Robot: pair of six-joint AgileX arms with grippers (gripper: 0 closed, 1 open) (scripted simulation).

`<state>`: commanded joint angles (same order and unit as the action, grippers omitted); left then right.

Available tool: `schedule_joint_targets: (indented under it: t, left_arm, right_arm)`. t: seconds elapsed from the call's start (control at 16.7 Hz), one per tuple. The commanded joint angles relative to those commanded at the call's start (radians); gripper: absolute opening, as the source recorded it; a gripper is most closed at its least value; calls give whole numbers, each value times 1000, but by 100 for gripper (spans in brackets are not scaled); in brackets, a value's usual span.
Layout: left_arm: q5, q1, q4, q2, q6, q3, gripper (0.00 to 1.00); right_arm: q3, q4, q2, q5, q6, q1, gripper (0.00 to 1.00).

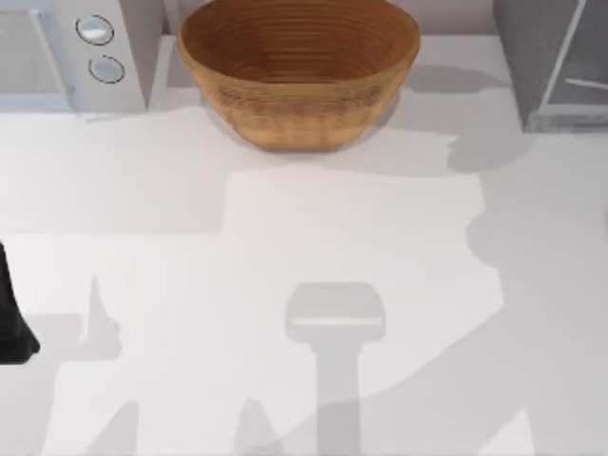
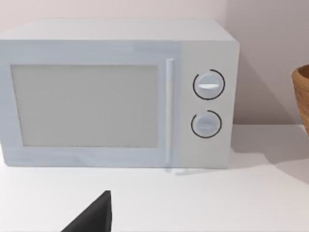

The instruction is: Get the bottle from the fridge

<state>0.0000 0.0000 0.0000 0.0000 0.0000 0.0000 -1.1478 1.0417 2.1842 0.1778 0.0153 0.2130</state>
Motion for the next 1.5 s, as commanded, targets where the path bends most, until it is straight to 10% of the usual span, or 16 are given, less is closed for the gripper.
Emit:
schedule_joint_targets:
  t: [0.48, 1.26, 1.5]
  left_arm:
    - [0, 0, 0, 0, 0, 0, 100]
    - [0, 0, 0, 0, 0, 0, 100]
    - [0, 0, 0, 0, 0, 0, 100]
  right_arm:
    - [-129, -66, 68, -15, -1, -14, 100]
    - [-129, -66, 68, -15, -1, -14, 2]
    - [-129, -66, 68, -15, -1, -14, 0]
